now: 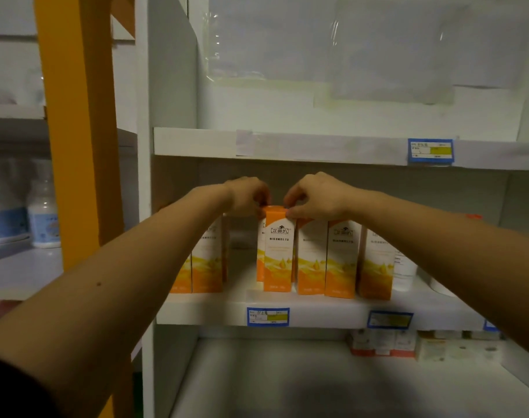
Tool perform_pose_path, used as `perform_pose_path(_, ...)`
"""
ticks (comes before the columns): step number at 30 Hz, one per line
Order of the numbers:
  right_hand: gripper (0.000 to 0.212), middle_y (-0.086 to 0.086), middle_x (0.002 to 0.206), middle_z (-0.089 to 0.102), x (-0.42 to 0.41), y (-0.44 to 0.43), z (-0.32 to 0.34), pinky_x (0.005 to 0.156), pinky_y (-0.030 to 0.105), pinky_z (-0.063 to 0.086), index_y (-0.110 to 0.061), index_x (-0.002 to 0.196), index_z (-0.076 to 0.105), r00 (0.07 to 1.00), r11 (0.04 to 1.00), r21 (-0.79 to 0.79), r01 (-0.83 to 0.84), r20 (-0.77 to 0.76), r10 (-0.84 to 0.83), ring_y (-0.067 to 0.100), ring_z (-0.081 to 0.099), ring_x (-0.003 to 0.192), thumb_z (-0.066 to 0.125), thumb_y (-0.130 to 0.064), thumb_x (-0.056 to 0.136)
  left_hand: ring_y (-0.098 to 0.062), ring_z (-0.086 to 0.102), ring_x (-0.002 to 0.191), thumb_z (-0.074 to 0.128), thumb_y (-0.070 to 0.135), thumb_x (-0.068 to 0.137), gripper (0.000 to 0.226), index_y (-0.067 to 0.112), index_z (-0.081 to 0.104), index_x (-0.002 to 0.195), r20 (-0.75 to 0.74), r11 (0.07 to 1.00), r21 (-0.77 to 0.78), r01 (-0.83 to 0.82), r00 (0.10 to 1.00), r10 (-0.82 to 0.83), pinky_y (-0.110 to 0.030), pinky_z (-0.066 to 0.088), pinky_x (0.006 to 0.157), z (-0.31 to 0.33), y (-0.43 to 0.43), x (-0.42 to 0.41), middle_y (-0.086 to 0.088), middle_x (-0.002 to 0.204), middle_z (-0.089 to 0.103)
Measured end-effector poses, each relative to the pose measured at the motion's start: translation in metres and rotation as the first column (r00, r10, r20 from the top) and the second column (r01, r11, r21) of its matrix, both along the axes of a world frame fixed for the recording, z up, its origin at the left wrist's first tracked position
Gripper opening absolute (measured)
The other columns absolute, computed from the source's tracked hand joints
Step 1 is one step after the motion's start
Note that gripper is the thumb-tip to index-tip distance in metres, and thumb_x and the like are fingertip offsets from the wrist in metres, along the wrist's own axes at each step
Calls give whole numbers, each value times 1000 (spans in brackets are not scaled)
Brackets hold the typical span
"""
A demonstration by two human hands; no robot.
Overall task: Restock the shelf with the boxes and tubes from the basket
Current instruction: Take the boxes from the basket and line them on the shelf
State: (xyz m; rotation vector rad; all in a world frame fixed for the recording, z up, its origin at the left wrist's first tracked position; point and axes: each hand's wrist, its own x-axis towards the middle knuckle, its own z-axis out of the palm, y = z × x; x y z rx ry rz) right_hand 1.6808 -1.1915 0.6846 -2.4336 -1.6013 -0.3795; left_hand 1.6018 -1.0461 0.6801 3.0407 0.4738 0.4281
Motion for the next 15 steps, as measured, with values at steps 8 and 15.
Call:
perform_pose_path(8,39,4,123,64,-6,6,-6,95,40,52,-17,124,58,999,998,-57,13,39,-11,22,60,109,59,-32,88,-27,57,114,64,16,85,41,12,55,124,27,990,-107,-92,995,95,-43,49,99,15,13,-19,-8,124,60)
perform_pose_path(15,39,6,123,63,-5,7,-4,97,37,50,-14,124,56,999,995,-88,40,25,-38,22,59,111,58,-31,89,-28,57,116,60,15,87,36,8,57,122,6,991,-87,-104,994,105,-41,46,103,3,27,-28,-12,126,60)
